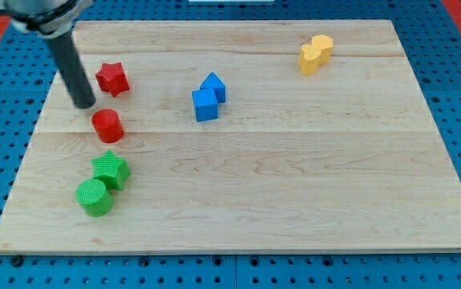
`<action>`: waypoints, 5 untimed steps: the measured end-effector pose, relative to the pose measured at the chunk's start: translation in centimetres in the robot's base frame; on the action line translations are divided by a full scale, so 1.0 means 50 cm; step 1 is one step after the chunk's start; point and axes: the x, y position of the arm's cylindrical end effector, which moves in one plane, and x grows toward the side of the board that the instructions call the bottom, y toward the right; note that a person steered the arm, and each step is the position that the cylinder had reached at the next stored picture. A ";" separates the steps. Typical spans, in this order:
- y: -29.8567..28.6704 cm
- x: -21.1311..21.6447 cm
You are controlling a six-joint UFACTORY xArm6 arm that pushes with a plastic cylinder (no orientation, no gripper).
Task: Place the red blocks at left side of the triangle
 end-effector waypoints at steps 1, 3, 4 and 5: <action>0.003 0.129; 0.143 0.064; 0.131 0.002; 0.117 0.145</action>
